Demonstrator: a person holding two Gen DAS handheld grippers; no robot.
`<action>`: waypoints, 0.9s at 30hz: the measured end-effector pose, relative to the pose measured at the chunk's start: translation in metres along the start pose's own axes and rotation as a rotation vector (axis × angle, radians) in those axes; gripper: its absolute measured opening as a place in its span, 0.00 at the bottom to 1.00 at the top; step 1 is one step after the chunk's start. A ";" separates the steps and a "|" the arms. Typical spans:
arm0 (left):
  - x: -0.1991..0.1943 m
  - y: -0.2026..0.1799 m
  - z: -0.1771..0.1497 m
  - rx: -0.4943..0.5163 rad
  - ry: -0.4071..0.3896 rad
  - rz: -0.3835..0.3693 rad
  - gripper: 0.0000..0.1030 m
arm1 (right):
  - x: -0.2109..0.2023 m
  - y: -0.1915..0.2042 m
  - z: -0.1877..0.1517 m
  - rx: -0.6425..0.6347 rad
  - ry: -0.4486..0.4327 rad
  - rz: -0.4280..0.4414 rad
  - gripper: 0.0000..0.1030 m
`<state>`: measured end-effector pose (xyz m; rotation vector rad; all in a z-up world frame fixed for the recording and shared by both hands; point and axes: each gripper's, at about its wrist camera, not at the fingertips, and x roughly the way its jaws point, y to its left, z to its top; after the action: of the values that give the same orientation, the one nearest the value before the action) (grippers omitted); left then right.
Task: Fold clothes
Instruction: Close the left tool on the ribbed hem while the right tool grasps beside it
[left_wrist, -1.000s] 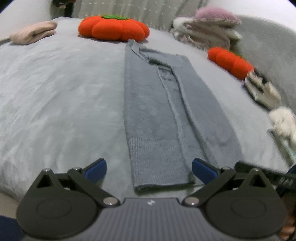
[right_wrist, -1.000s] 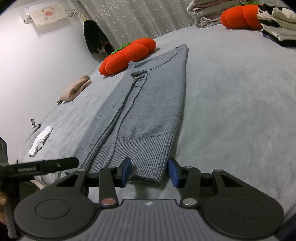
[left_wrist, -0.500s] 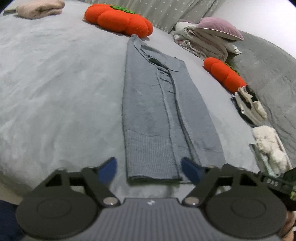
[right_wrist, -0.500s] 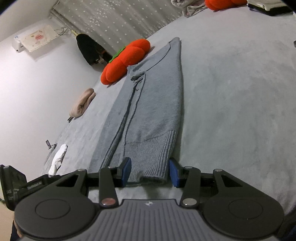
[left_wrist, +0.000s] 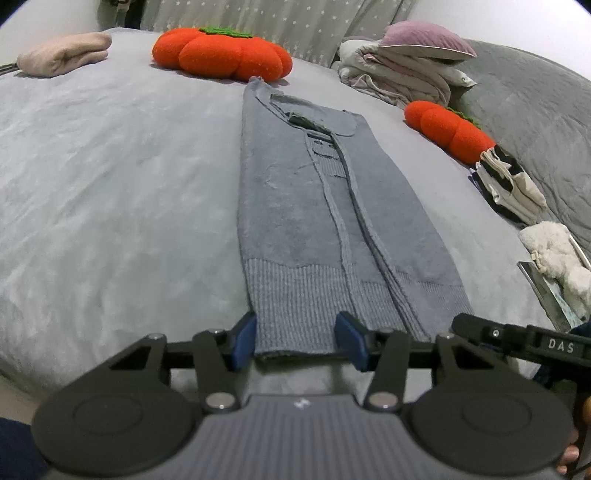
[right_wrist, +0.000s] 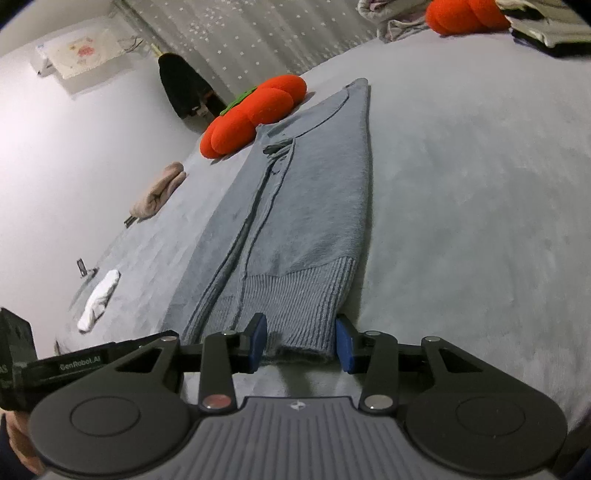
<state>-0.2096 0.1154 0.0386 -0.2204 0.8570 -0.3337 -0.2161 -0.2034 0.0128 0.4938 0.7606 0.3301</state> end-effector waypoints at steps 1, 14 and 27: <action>0.000 0.001 0.000 -0.008 0.000 -0.002 0.47 | 0.000 0.000 0.000 -0.005 0.000 -0.003 0.40; 0.001 0.006 0.007 -0.031 0.013 -0.009 0.20 | 0.001 0.005 -0.003 -0.043 -0.002 -0.034 0.19; -0.005 0.007 0.010 -0.048 -0.014 -0.025 0.11 | -0.002 0.011 -0.003 -0.072 -0.029 -0.049 0.11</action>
<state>-0.2035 0.1245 0.0461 -0.2774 0.8490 -0.3347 -0.2208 -0.1940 0.0175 0.4110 0.7291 0.3029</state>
